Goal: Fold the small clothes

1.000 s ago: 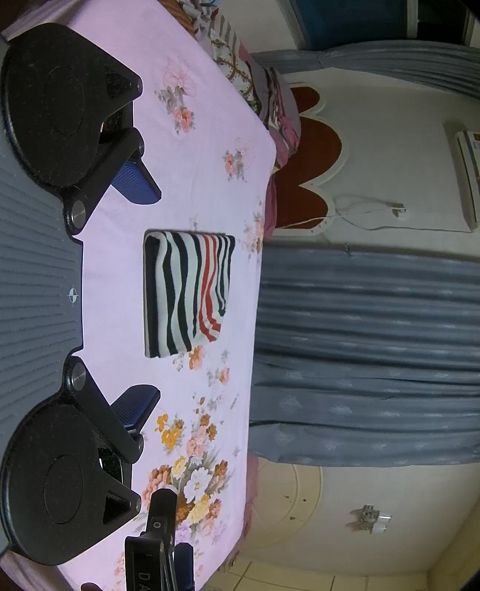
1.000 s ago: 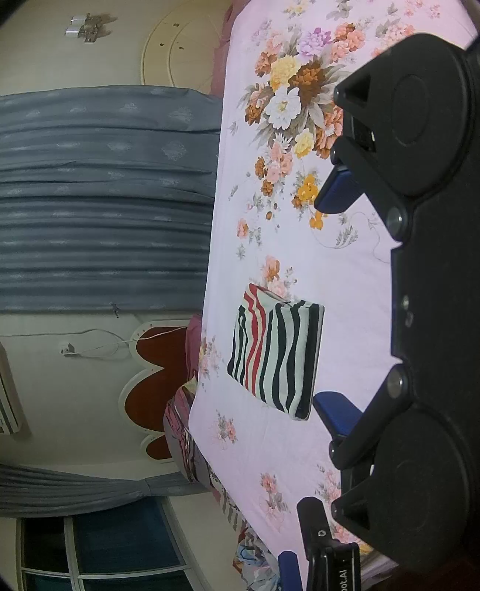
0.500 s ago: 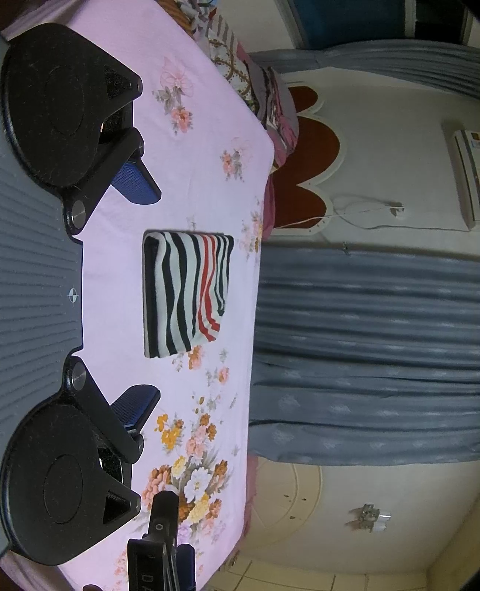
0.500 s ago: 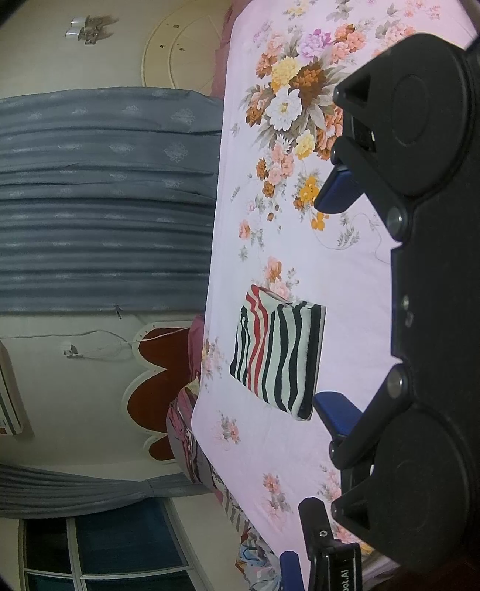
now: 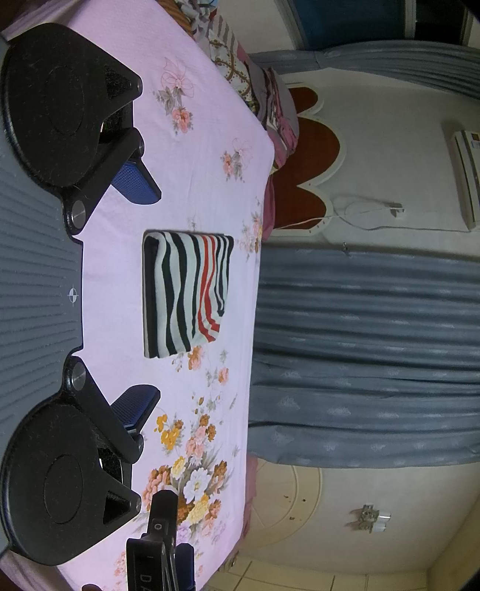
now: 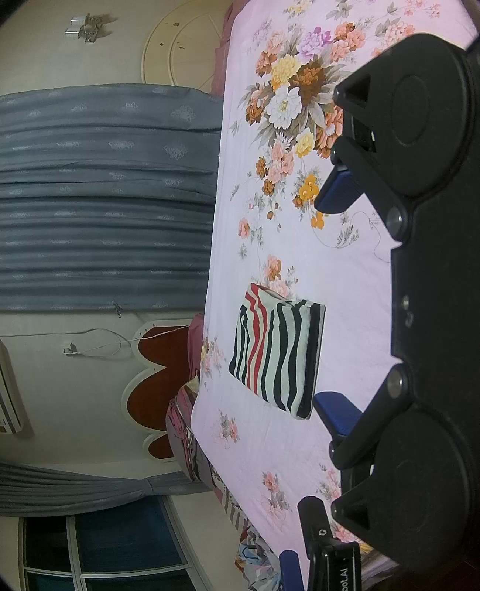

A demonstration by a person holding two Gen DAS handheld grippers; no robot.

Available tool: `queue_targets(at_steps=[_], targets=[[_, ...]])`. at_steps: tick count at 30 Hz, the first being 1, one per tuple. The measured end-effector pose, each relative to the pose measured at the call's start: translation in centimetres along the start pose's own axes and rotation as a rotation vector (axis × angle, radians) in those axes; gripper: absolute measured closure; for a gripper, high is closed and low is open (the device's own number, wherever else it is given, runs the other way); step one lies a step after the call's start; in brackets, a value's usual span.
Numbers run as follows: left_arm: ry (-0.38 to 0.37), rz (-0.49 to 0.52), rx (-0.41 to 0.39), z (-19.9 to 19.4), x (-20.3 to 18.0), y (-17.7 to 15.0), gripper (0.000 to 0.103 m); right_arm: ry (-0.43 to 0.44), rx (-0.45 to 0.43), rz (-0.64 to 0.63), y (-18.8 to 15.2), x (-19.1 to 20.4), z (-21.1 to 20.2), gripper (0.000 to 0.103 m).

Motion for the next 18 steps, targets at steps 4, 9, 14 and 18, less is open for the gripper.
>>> queue_targets(at_steps=[4,9,14,18], targets=[[0.001,-0.003,-0.001,-0.01,-0.02,-0.01,0.001,0.001,0.001,-0.002,-0.12,0.16,0.13,0.001],[0.001,0.001,-0.002,-0.01,-0.03,0.0,0.001,0.002,0.001,-0.001,-0.15,0.19,0.19,0.001],[0.002,0.001,-0.001,-0.05,-0.09,-0.04,0.001,0.003,0.003,-0.001,-0.19,0.19,0.16,0.001],[0.001,-0.002,-0.005,-0.04,-0.15,0.02,0.001,0.004,0.006,-0.002,-0.25,0.46,0.23,0.001]])
Point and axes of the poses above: each gripper's, at about its wrist camera, not at the fingertips, and z roughly the way its jaws point, x to its left, y to its top, the point moved 10 cm from there along z, roughly the way its jaws point, and after that the axes turned 6 degrees about x, right-handed, at the moved point
